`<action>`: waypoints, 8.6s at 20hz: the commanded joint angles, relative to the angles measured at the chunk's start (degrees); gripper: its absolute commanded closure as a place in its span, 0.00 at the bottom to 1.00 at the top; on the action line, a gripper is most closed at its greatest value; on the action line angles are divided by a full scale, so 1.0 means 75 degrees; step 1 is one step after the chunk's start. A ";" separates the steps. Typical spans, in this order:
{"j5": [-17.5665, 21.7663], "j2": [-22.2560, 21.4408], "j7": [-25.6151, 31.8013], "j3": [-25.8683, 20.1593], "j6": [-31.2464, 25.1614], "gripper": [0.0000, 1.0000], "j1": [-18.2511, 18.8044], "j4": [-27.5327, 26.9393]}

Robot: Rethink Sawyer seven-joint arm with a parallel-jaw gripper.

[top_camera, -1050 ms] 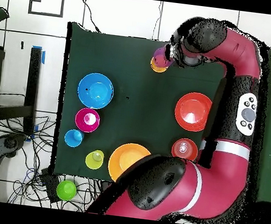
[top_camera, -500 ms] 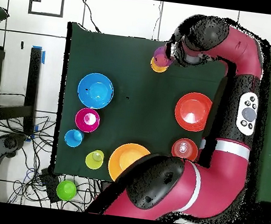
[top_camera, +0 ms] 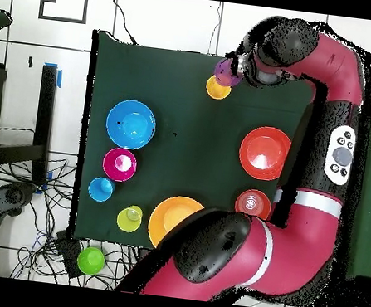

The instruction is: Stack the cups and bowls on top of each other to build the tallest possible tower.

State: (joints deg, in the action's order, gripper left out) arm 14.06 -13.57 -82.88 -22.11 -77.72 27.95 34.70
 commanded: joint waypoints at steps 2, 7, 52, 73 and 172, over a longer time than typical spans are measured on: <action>0.0102 0.0055 0.1286 -0.0529 -0.0367 1.00 -0.0258 0.0017; 0.0054 0.0043 0.1213 -0.0499 -0.0265 1.00 -0.0233 0.0166; -0.0121 0.0026 0.0897 -0.0382 -0.0318 1.00 -0.0285 0.0435; -0.0101 0.0116 0.0944 -0.0365 -0.0495 1.00 -0.0326 0.0263; 0.0326 0.0137 0.1660 -0.0220 -0.1056 1.00 -0.0296 -0.0002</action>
State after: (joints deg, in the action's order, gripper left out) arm 13.90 -11.38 -82.88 -22.11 -81.60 27.15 31.78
